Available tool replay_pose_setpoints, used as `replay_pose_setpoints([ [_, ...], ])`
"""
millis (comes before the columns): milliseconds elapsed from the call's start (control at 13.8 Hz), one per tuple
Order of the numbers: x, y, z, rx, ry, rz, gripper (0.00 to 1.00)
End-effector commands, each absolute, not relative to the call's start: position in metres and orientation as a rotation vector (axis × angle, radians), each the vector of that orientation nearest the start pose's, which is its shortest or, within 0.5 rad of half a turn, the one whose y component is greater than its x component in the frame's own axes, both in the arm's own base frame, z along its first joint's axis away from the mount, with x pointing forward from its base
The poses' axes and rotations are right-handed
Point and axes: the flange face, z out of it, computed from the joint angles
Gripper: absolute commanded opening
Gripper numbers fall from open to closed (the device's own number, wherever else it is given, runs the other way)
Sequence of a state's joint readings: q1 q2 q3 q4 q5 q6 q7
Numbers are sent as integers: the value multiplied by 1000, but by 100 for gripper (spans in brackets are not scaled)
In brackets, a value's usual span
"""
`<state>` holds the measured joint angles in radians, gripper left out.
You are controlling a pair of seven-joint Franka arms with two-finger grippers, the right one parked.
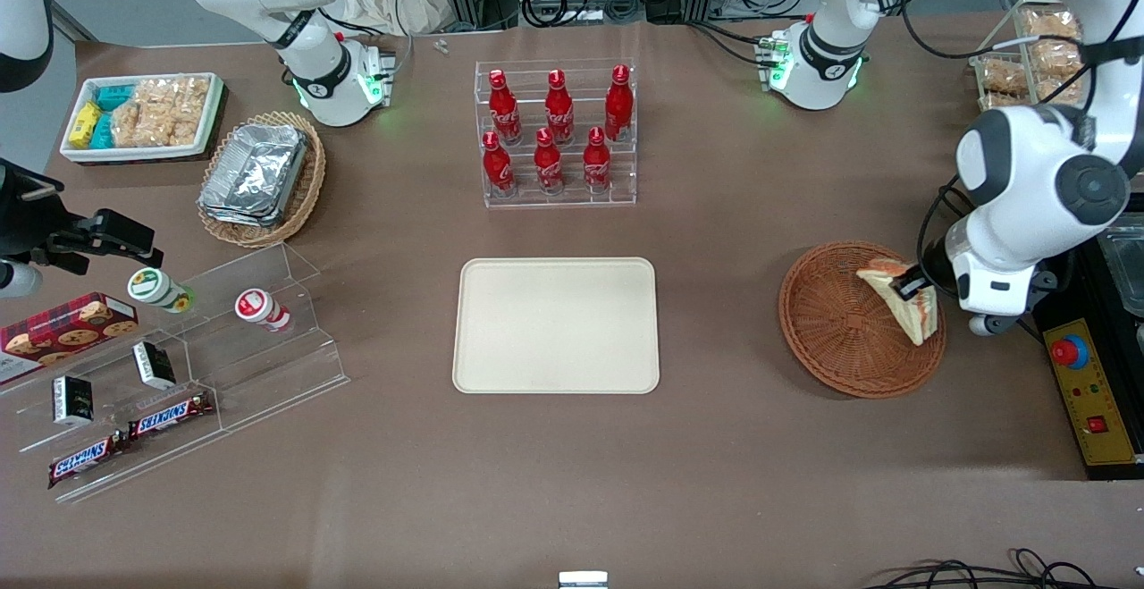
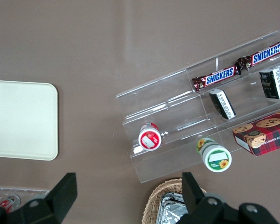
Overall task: Place sandwich from basket to tray
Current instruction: 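Lift the sandwich up out of the basket with the left gripper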
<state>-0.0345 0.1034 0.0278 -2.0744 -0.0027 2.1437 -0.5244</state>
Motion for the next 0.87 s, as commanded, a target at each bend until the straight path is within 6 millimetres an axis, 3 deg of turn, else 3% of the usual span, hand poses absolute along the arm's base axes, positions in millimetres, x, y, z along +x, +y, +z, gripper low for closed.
replay_pose_setpoints([
  [0,554,-5,414,-3107,-497,55,0],
  [289,567,-13,471,-3194,-246,134,0],
  [433,568,-22,491,-3215,-207,139,0],
  [506,568,-32,496,-3218,-176,126,0],
  [794,568,-109,513,-3222,3,70,0],
])
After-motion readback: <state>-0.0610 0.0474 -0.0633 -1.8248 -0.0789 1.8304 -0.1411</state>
